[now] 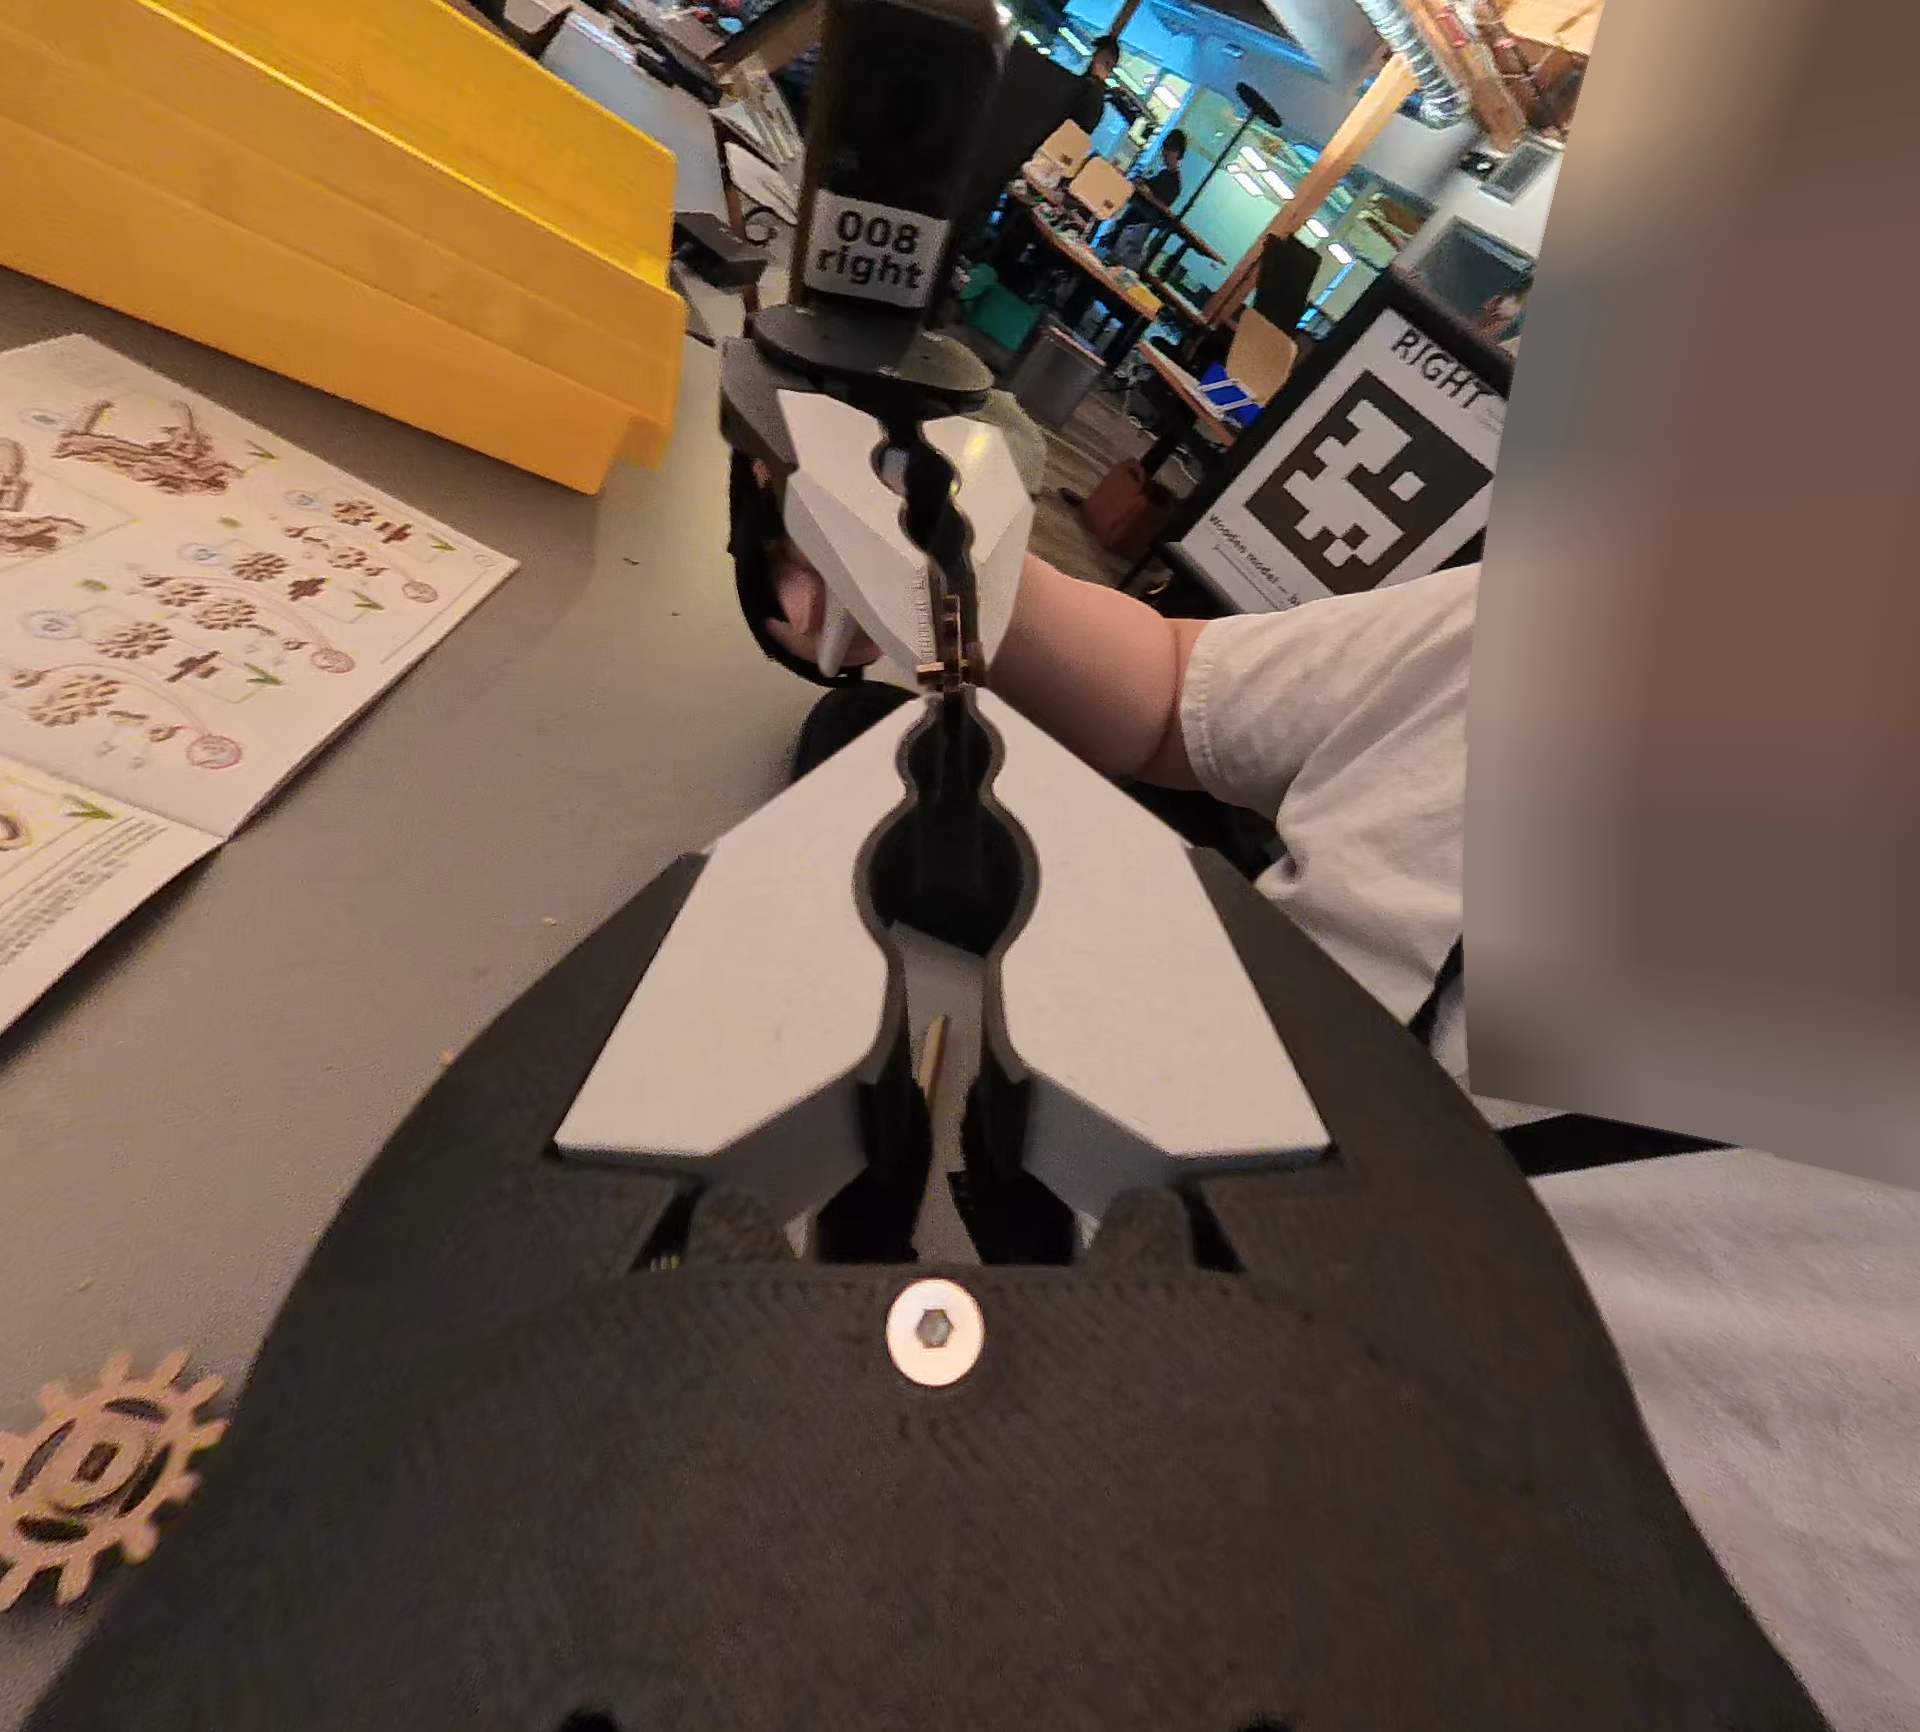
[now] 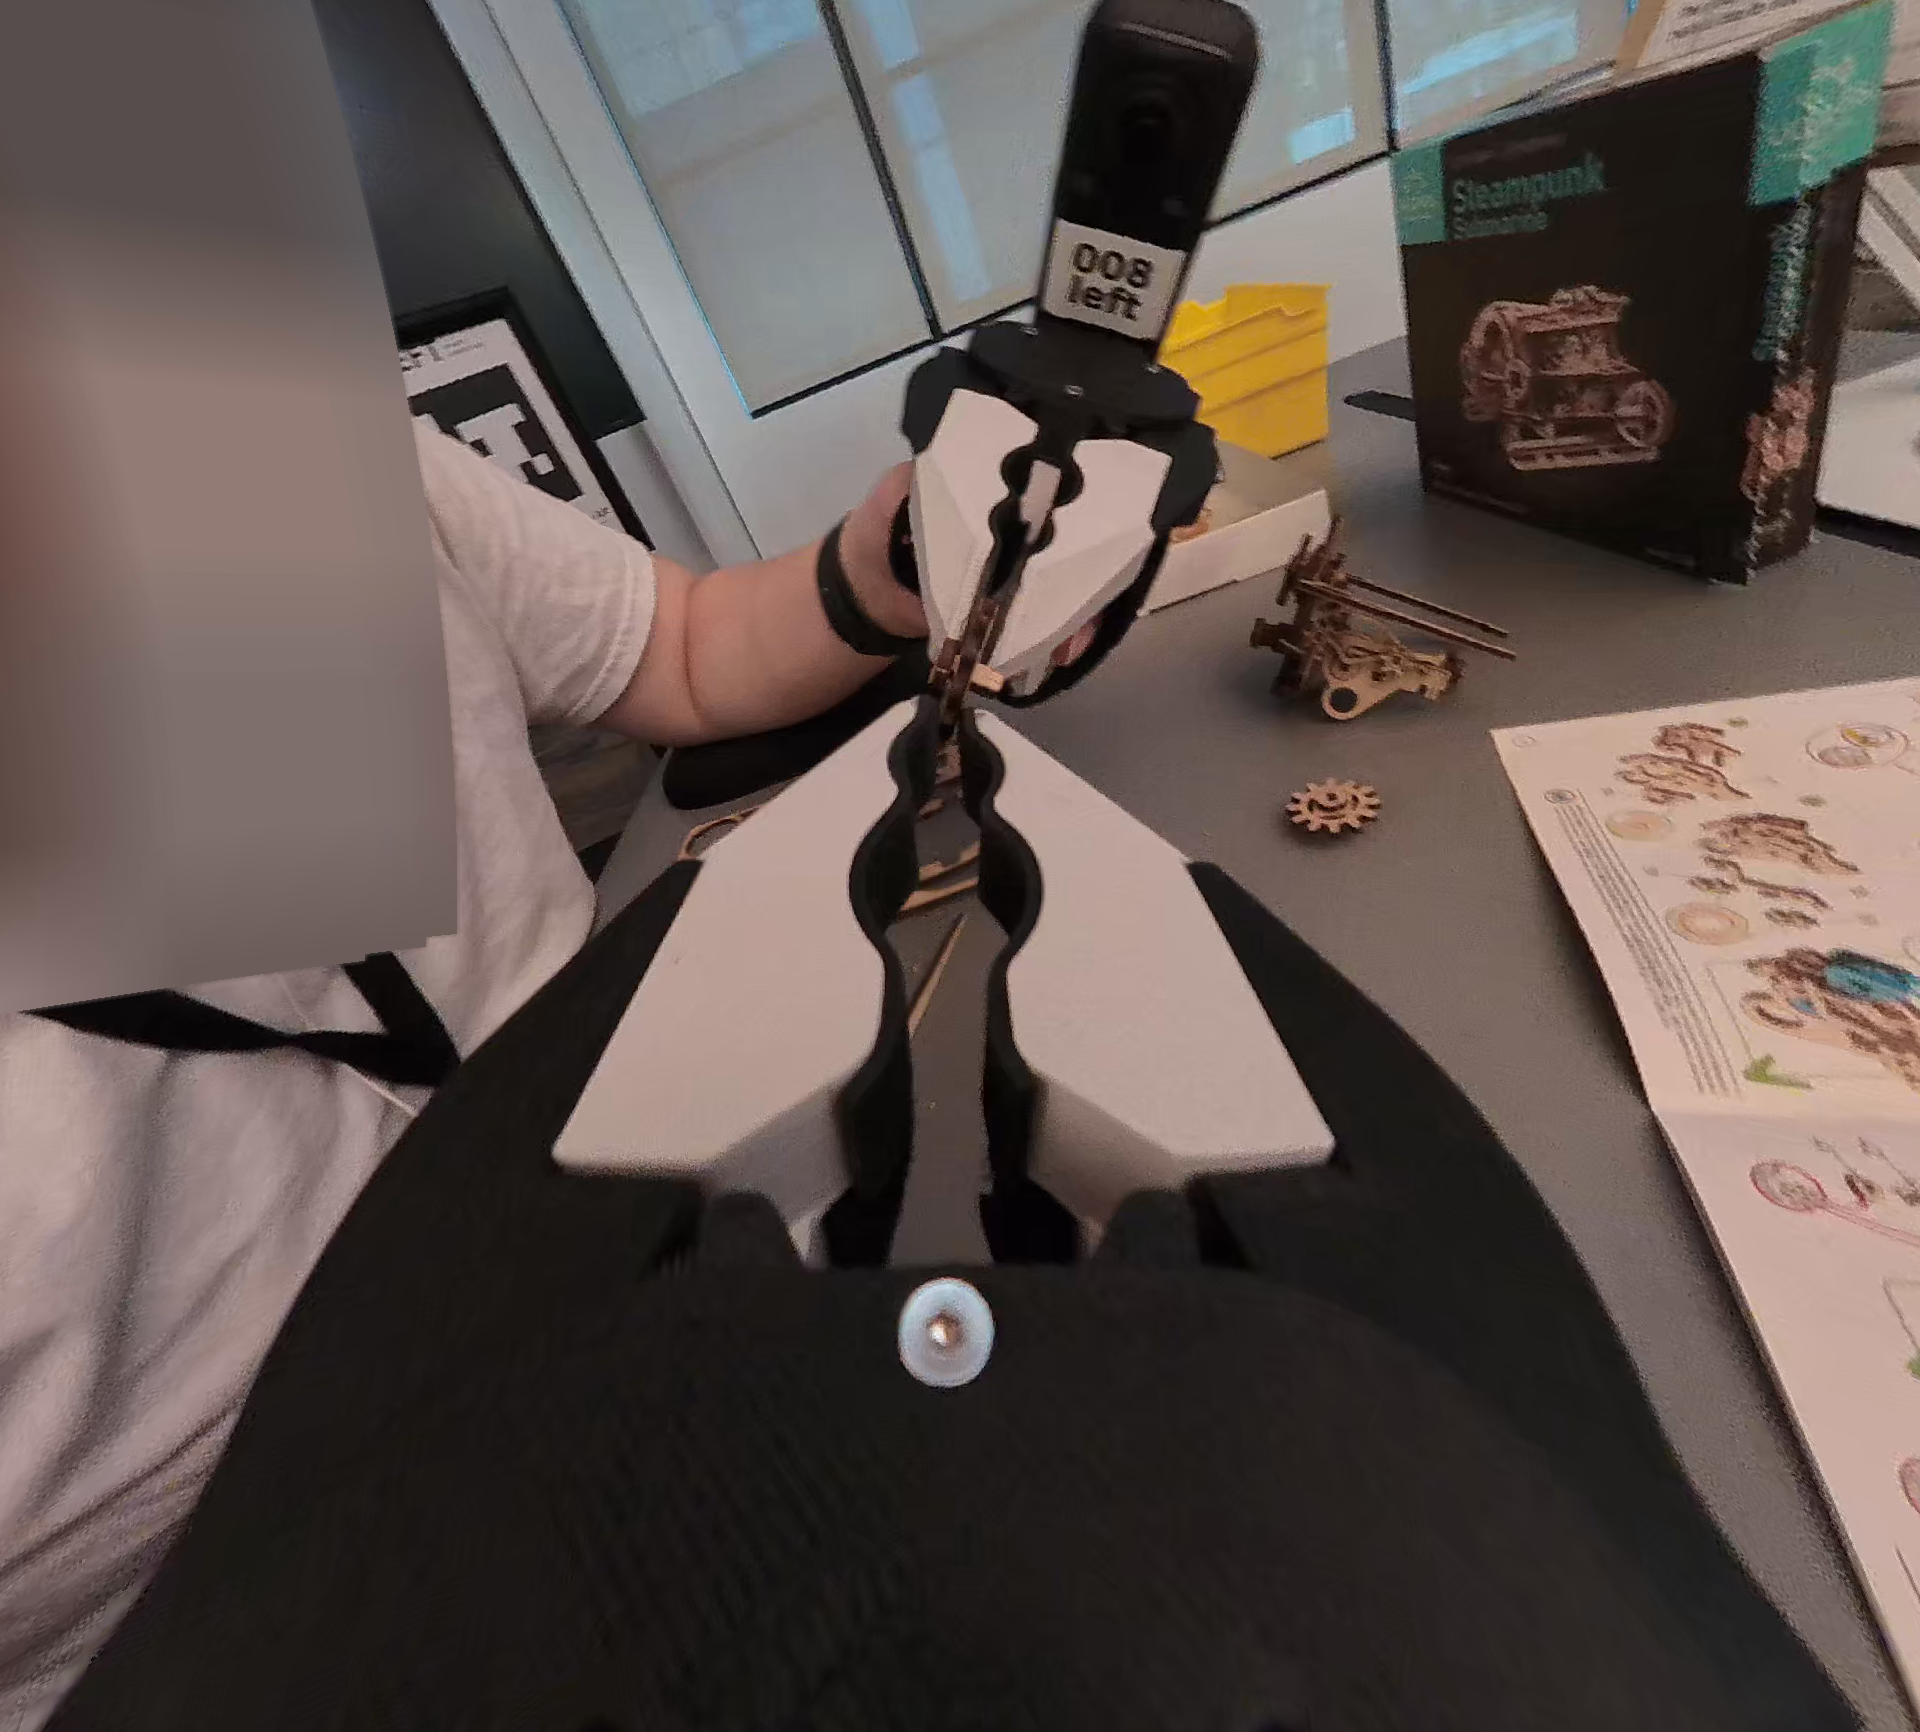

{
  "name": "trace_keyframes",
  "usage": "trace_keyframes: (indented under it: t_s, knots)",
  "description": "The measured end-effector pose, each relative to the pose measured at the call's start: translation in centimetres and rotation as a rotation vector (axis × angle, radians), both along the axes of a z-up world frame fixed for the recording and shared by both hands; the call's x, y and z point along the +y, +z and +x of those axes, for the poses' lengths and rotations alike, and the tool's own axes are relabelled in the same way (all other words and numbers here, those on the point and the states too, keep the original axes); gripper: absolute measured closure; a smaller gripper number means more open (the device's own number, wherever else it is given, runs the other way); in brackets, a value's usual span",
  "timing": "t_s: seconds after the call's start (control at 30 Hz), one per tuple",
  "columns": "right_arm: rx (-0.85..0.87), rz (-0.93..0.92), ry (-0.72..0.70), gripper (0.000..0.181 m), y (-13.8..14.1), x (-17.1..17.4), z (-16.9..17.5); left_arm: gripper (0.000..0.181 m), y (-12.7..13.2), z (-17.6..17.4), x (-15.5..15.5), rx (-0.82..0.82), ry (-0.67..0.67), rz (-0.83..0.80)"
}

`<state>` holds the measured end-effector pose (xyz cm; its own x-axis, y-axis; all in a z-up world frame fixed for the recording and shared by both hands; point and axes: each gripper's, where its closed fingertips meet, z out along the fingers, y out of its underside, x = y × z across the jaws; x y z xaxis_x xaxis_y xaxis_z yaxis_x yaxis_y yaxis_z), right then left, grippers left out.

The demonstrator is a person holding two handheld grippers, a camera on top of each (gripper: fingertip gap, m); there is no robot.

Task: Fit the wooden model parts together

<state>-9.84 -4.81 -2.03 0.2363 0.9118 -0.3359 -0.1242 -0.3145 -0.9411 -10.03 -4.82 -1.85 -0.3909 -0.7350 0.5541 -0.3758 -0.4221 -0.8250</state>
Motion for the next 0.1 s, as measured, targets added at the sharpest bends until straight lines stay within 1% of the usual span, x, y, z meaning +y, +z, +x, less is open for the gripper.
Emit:
trace_keyframes:
  t_s: [0.1]
  knots:
    - [0.056, 0.078, 0.037, 0.174, 1.26, -0.78, 0.18, 0.181, 1.16, -0.28, -0.43, -0.056, -0.037, -0.067]
